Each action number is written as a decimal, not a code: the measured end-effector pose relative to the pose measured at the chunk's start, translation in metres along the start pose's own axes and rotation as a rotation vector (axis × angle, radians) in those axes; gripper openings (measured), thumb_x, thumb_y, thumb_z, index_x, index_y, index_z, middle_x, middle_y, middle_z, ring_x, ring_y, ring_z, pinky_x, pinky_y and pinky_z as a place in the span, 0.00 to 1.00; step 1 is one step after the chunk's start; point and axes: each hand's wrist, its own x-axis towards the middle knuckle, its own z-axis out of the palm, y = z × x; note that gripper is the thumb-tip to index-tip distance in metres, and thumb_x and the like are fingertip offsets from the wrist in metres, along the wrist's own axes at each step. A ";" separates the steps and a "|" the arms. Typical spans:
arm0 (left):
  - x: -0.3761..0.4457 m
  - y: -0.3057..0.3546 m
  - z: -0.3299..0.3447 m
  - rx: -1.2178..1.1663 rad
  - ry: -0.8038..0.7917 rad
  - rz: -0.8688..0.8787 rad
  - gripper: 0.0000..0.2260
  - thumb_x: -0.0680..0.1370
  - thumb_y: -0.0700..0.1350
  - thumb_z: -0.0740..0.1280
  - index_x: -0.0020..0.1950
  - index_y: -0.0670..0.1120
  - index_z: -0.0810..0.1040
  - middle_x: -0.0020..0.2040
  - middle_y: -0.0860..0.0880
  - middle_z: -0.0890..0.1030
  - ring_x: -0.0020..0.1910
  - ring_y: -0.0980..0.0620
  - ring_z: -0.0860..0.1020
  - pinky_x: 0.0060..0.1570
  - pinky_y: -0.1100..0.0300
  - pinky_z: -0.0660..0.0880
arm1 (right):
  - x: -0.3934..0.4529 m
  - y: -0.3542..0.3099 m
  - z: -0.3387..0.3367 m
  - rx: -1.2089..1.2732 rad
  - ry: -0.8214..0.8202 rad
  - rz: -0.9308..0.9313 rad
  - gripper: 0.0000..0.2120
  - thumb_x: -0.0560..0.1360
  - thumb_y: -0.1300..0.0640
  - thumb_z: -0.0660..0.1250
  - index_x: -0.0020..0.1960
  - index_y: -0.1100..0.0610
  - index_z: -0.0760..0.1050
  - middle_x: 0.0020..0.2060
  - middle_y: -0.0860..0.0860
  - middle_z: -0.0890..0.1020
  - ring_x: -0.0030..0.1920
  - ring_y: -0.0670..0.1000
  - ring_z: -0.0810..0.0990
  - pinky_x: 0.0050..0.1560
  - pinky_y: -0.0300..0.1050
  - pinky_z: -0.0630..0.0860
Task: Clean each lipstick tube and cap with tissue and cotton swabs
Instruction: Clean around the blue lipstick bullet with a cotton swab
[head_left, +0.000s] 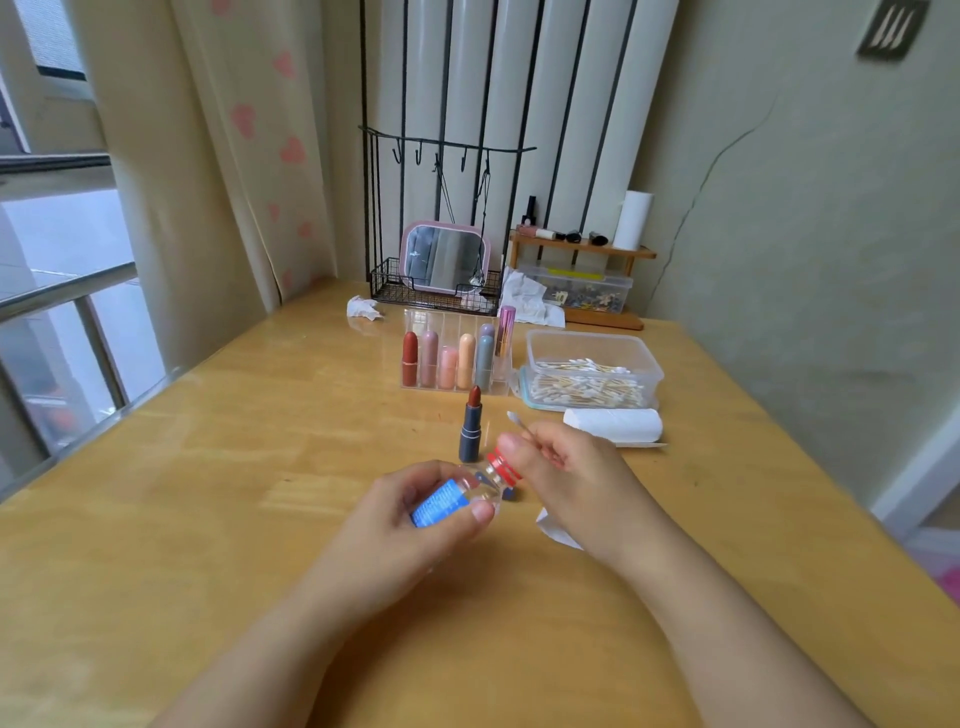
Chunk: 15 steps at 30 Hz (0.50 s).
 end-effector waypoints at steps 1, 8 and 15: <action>0.000 0.000 -0.001 0.017 0.008 0.003 0.16 0.64 0.59 0.71 0.45 0.51 0.81 0.32 0.55 0.77 0.31 0.58 0.70 0.30 0.68 0.67 | 0.001 -0.002 0.001 -0.055 0.020 0.022 0.25 0.71 0.33 0.60 0.31 0.54 0.66 0.24 0.45 0.67 0.29 0.45 0.64 0.32 0.42 0.62; -0.001 -0.002 -0.002 0.070 0.018 -0.015 0.19 0.63 0.61 0.70 0.46 0.49 0.81 0.32 0.57 0.76 0.29 0.60 0.70 0.31 0.68 0.66 | 0.006 -0.003 -0.008 0.020 -0.088 0.107 0.14 0.67 0.39 0.67 0.39 0.50 0.79 0.27 0.52 0.71 0.33 0.48 0.75 0.46 0.51 0.74; 0.000 -0.003 -0.003 -0.075 -0.028 -0.075 0.19 0.61 0.61 0.71 0.44 0.49 0.81 0.33 0.49 0.77 0.30 0.52 0.70 0.27 0.65 0.67 | 0.006 -0.002 -0.012 0.107 -0.088 0.057 0.10 0.74 0.46 0.66 0.41 0.52 0.78 0.31 0.49 0.72 0.29 0.41 0.67 0.35 0.36 0.66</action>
